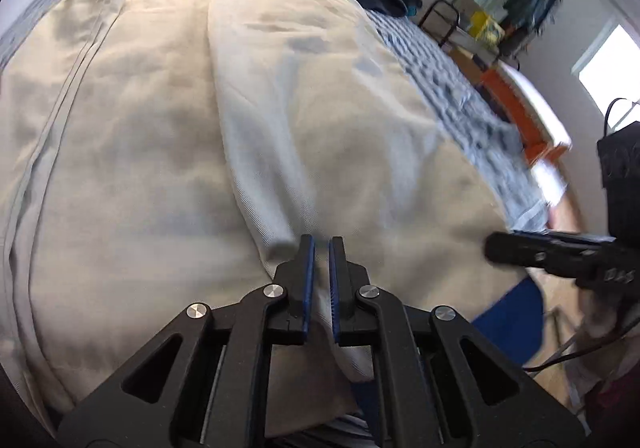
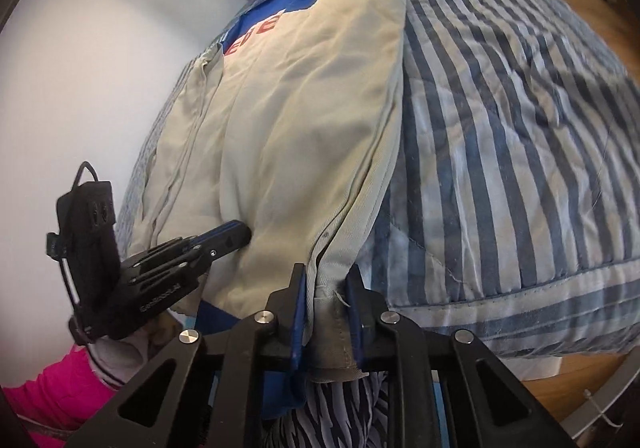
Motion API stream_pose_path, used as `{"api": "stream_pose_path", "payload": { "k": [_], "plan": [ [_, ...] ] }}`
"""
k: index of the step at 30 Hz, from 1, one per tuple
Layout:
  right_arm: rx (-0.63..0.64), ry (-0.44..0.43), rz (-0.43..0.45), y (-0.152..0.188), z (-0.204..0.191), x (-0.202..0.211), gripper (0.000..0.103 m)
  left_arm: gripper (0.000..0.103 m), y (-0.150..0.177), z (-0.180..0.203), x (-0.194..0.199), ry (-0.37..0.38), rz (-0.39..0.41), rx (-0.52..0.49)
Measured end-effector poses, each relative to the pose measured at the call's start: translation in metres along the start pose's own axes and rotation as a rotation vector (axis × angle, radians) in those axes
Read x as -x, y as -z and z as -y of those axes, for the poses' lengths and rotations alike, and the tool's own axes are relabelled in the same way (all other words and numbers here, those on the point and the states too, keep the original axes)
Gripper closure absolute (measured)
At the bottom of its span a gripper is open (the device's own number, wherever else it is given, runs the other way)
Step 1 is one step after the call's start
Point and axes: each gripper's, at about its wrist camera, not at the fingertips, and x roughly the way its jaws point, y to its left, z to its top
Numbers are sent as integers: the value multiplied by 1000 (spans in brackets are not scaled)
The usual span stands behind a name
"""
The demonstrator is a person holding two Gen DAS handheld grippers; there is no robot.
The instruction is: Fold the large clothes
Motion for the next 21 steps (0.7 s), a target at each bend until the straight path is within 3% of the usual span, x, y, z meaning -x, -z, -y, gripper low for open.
{"api": "stream_pose_path", "payload": {
  "k": [4, 8, 13, 17, 21],
  "plan": [
    [70, 58, 16, -8, -24, 11, 87, 99, 18, 8, 41, 116, 88, 31],
    [103, 63, 32, -18, -43, 20, 87, 99, 41, 14, 9, 153, -15, 20],
    [172, 86, 14, -24, -74, 10, 89, 99, 42, 2, 9, 230, -28, 128],
    [235, 69, 17, -36, -103, 9, 89, 99, 42, -16, 55, 220, 50, 156],
    [332, 68, 1, -45, -140, -3, 89, 99, 47, -54, 119, 174, 192, 227]
  ]
}}
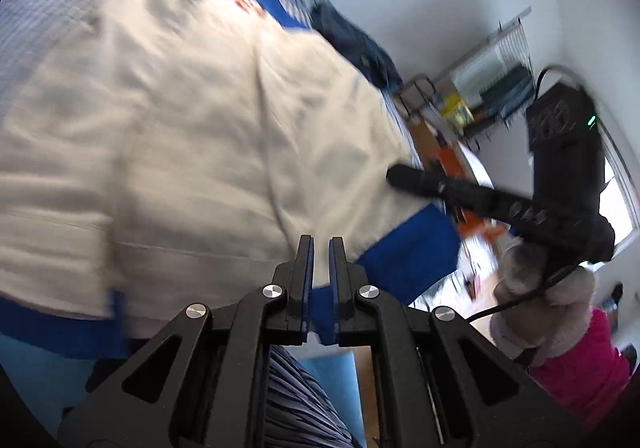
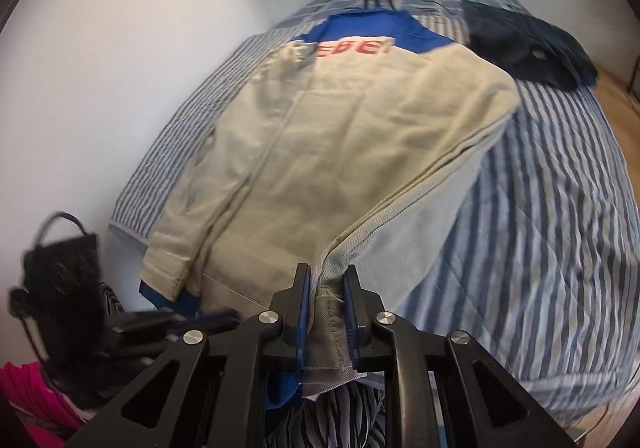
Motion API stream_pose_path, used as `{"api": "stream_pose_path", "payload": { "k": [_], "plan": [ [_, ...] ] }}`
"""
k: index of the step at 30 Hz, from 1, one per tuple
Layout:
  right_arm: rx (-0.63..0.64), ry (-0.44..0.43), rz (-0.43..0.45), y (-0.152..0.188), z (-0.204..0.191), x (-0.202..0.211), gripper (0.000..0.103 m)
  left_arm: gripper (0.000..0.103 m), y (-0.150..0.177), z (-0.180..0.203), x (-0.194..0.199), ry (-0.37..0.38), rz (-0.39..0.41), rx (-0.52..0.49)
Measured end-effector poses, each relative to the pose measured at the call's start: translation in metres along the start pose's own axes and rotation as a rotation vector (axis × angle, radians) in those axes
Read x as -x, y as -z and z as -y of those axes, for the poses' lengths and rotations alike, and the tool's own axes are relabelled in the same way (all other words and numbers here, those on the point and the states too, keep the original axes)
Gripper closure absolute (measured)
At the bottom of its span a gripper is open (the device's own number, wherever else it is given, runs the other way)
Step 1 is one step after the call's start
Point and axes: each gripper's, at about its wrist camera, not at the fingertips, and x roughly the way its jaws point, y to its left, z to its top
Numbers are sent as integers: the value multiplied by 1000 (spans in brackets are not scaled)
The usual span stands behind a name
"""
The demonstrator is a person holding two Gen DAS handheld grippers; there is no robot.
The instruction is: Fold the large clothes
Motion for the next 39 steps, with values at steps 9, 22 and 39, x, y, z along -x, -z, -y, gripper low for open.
{"api": "stream_pose_path", "payload": {
  "k": [9, 22, 39],
  "plan": [
    [184, -40, -106, -34, -74, -73, 89, 99, -28, -69, 76, -108, 199, 144],
    [256, -199, -212, -8, -89, -122, 77, 68, -37, -99, 52, -153, 119, 181],
    [-71, -186, 59, -88, 49, -37, 59, 61, -29, -57, -35, -218, -122, -14]
  ]
}}
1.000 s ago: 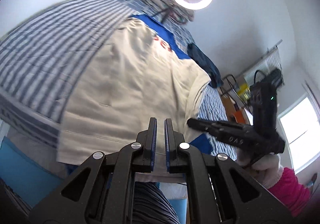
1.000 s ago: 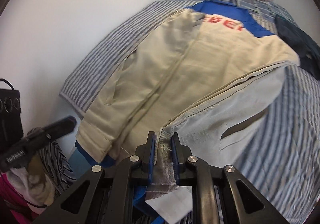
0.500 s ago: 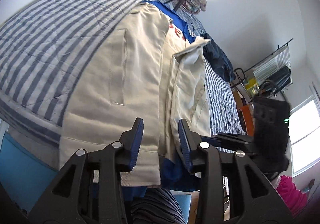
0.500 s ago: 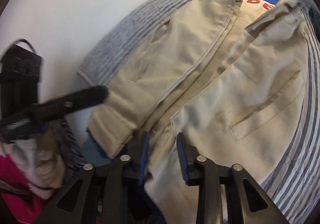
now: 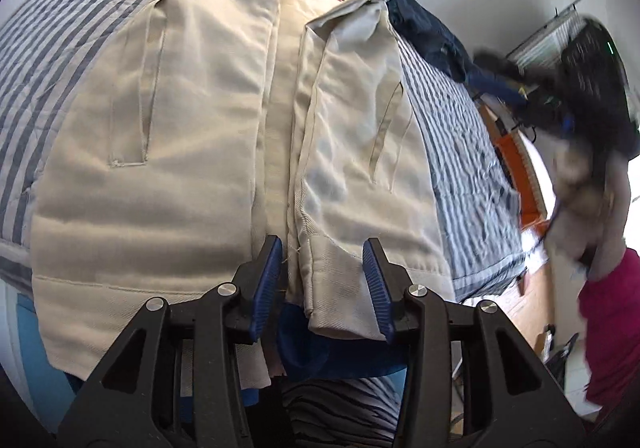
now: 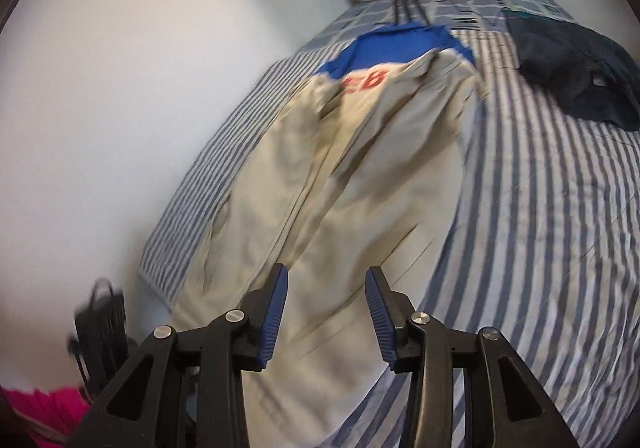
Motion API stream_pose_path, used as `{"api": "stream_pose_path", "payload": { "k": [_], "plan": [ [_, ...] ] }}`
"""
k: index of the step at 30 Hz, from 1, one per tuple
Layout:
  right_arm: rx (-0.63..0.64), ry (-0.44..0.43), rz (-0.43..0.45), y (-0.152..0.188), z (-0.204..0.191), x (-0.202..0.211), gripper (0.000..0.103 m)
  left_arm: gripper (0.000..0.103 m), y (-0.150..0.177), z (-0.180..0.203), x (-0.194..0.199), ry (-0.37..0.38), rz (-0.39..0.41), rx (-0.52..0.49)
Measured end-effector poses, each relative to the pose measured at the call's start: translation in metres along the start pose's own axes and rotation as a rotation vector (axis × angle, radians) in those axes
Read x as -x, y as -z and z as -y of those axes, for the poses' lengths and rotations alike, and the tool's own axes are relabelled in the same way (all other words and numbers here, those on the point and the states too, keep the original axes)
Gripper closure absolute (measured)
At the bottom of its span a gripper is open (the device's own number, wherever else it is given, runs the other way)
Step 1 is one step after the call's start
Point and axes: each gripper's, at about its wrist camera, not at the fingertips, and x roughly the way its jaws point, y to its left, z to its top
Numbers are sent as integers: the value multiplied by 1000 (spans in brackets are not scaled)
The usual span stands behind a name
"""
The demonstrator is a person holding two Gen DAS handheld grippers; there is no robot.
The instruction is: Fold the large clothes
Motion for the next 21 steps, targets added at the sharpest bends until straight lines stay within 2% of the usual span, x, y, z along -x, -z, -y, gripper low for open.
{"api": "stream_pose_path", "payload": {
  "k": [1, 2, 3, 4, 5, 7, 10, 17, 18, 21],
  "plan": [
    [-29, -3, 11, -13, 9, 1, 57, 61, 0, 3, -1, -1, 0, -19],
    [-53, -9, 21, -25, 15, 0, 45, 63, 0, 6, -2, -3, -4, -38],
    [-74, -15, 36, -39, 22, 0, 41, 66, 0, 7, -3, -16, -2, -53],
    [-90, -14, 52, -52, 26, -2, 36, 72, 1, 8, -4, -27, 0, -67],
    [-105, -8, 68, -66, 32, -3, 35, 80, 1, 9, -4, -33, 0, -78],
    [-137, -8, 88, -87, 41, -9, 34, 88, 0, 6, -6, -22, -8, -77],
    [-177, 2, 93, -123, 51, -30, 34, 91, 1, 5, -6, -13, -9, -79],
    [-223, 159, 47, -175, 75, -82, 36, 93, 1, 4, -4, 11, -4, -70],
    [-241, 150, 55, -178, 78, -84, 36, 93, 1, 3, -4, 17, -6, -67],
    [-324, 33, 124, -170, 90, -74, 36, 93, 0, 0, -3, 35, -12, -61]
  ]
}}
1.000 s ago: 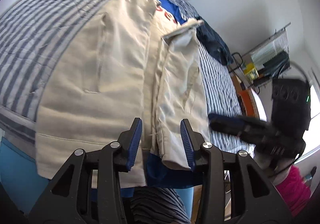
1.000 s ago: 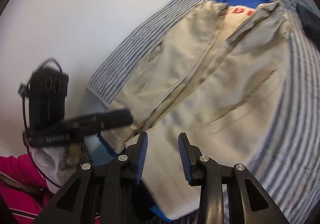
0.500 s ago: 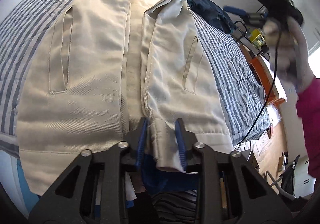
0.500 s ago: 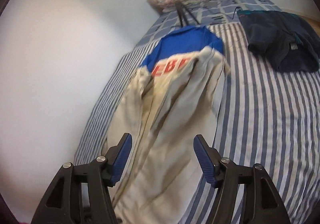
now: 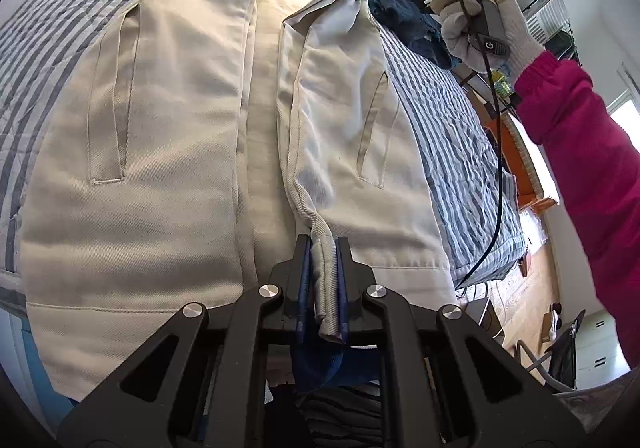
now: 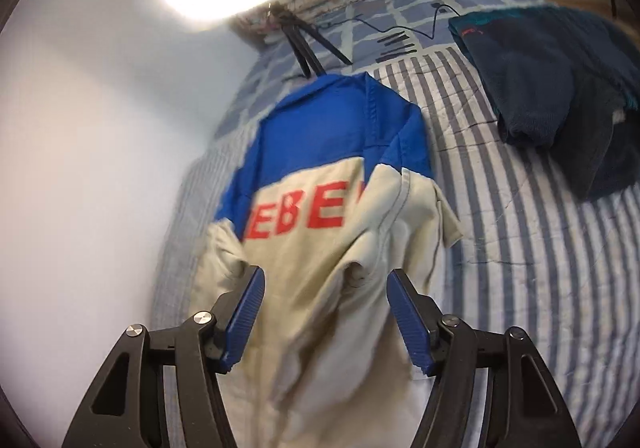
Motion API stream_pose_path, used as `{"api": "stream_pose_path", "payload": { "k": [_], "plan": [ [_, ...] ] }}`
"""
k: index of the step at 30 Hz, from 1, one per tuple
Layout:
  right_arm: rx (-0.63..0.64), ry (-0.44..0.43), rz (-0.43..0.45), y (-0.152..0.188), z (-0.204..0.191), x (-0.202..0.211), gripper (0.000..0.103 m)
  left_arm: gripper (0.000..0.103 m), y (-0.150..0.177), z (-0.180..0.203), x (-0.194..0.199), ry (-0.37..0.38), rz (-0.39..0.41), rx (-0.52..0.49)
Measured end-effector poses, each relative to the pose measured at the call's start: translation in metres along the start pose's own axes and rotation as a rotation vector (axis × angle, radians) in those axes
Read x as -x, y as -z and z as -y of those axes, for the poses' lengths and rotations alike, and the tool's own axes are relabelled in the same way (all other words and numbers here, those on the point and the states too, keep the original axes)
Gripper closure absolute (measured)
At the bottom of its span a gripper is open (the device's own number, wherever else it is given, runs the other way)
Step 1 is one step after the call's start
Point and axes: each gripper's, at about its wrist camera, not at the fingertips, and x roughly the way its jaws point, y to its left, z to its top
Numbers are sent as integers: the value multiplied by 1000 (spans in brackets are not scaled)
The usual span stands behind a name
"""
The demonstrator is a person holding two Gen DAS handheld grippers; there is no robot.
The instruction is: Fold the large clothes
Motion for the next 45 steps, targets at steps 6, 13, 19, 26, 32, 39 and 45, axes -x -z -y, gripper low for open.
{"api": "stream_pose_path", "payload": {
  "k": [6, 13, 19, 26, 32, 39, 45],
  "plan": [
    [67, 39, 17, 23, 12, 17, 55, 93, 0, -2, -1, 19, -4, -3],
    [199, 167, -11, 7, -10, -17, 52, 94, 0, -1, 0, 17, -1, -5],
    [266, 248, -72, -2, -25, -39, 96, 95, 4, 3, 1, 36, -2, -16],
    [507, 331, -77, -14, -98, -50, 98, 96, 9, 8, -3, 67, -18, -28],
    [581, 366, -157, 0, -119, -128, 99, 96, 10, 4, -7, 57, -28, -25],
    [499, 335, -185, 7, -96, -162, 82, 96, 11, 8, -4, 35, -19, -48],
    [442, 211, -64, 17, -89, -54, 72, 96, 13, 13, 0, 31, -2, -49]
  ]
}}
